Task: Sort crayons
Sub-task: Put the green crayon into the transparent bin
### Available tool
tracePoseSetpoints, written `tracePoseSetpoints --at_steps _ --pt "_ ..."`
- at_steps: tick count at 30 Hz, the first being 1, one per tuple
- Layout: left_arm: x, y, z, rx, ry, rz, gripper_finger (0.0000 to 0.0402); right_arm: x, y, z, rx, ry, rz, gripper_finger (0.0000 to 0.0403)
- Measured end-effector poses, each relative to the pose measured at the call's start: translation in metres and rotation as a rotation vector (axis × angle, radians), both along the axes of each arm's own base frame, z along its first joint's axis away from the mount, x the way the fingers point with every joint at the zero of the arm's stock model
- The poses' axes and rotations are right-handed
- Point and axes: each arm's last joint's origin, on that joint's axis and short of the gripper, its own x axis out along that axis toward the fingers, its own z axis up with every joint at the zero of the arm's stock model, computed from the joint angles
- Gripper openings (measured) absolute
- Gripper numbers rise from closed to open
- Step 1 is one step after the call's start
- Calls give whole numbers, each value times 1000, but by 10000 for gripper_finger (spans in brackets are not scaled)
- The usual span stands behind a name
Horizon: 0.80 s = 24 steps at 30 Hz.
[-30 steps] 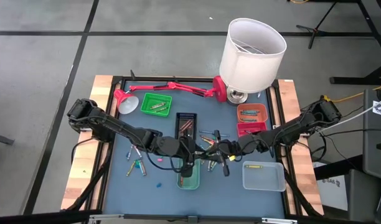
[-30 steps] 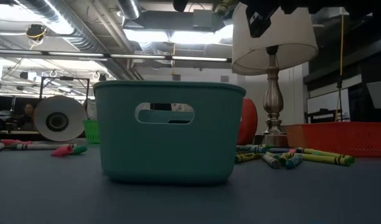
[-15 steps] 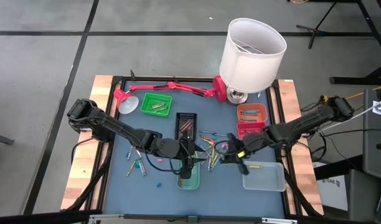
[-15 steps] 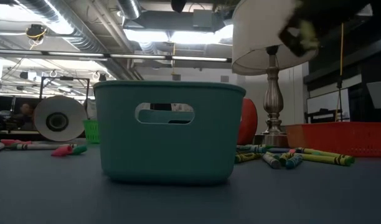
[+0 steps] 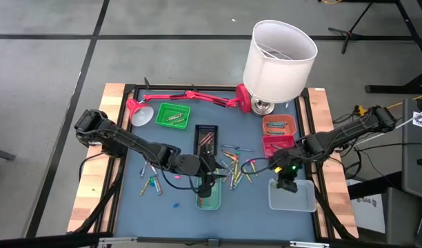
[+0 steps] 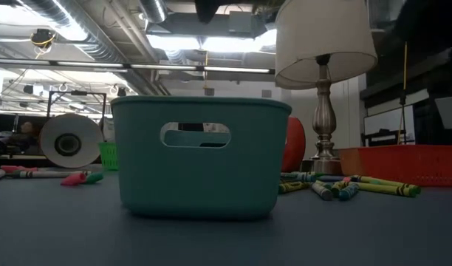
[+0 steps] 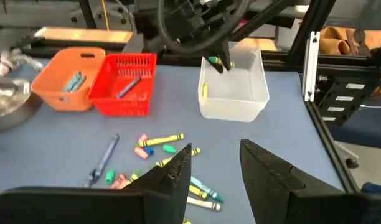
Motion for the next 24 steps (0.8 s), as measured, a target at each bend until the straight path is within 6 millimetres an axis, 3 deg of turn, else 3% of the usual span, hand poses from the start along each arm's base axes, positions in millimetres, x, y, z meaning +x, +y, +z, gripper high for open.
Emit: tracePoseSetpoints --at_steps 7,15,24 --pt "-9 1 -9 -73 135 40 103 -9 -2 -4 16 115 27 33" --pt "-36 4 -13 -222 406 17 88 -9 -2 -4 9 124 25 37" --pt "-61 8 -29 -245 724 86 82 -10 -2 -4 2 130 24 82"
